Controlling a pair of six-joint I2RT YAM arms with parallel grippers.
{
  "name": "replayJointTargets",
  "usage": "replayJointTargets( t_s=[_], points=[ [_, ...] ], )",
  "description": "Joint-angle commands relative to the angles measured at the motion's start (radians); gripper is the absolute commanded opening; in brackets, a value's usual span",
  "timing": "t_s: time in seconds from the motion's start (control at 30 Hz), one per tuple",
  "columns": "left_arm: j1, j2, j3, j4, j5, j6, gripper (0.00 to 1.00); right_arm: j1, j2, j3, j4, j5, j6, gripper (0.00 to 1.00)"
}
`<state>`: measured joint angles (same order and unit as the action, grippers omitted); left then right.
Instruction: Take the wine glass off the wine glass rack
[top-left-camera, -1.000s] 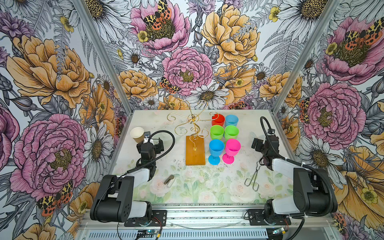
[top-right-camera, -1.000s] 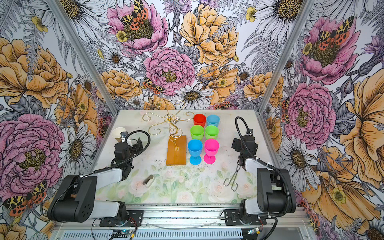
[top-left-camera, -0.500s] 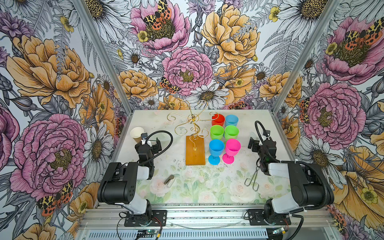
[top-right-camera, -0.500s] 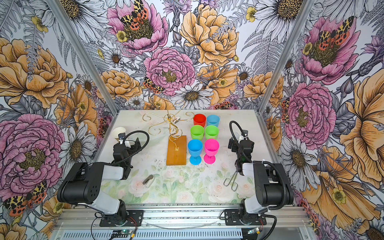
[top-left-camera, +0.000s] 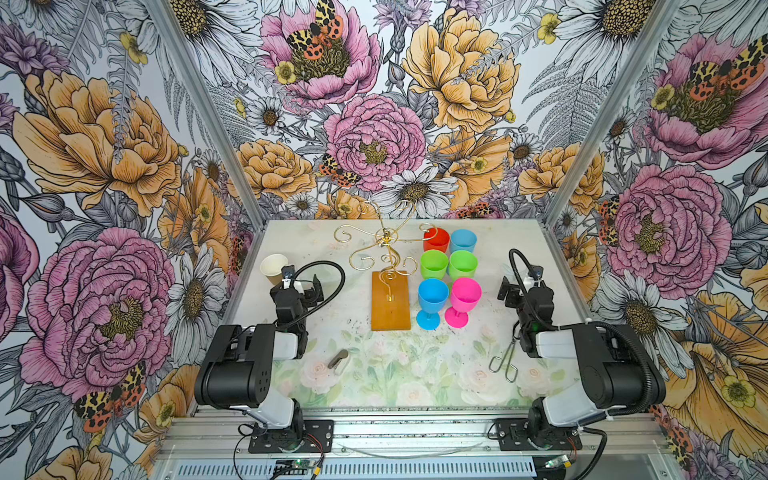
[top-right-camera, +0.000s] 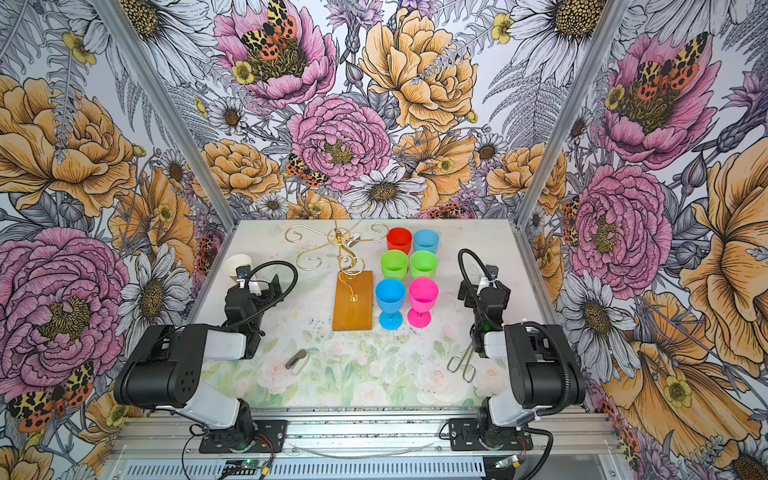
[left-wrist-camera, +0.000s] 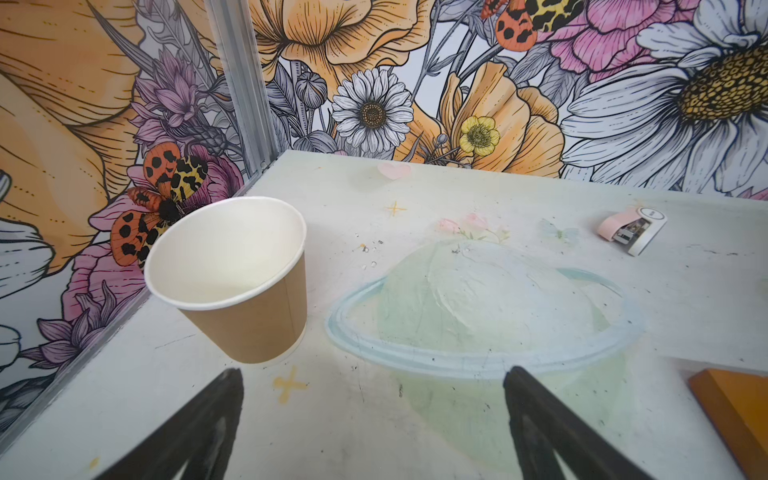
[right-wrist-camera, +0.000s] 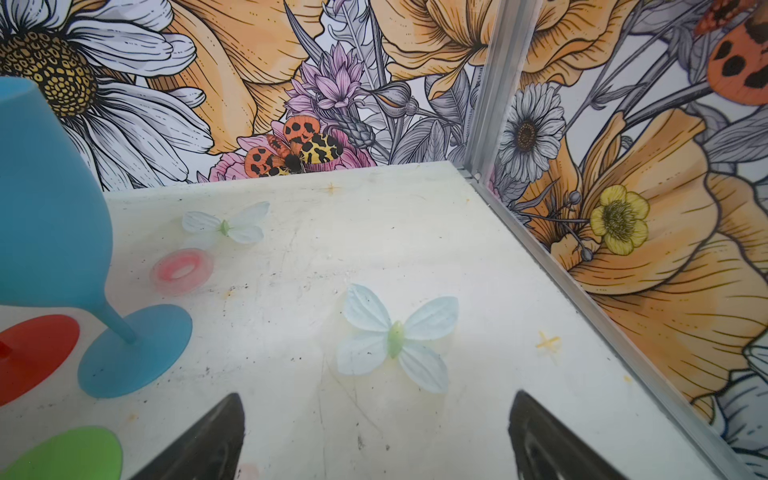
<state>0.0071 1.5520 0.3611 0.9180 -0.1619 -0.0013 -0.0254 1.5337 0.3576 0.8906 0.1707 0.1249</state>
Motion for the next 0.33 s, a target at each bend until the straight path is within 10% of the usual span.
replayJointTargets(
  t_s=[0.0,0.3],
  points=[
    [0.008,-0.002,0.007,0.036,0.028,-0.016,0.99,0.002,-0.002,-0.007,0.05,0.021,-0.001,0.99],
    [0.009,-0.004,0.006,0.039,0.032,-0.016,0.99,0.012,0.001,0.009,0.027,0.027,-0.012,0.99]
  ],
)
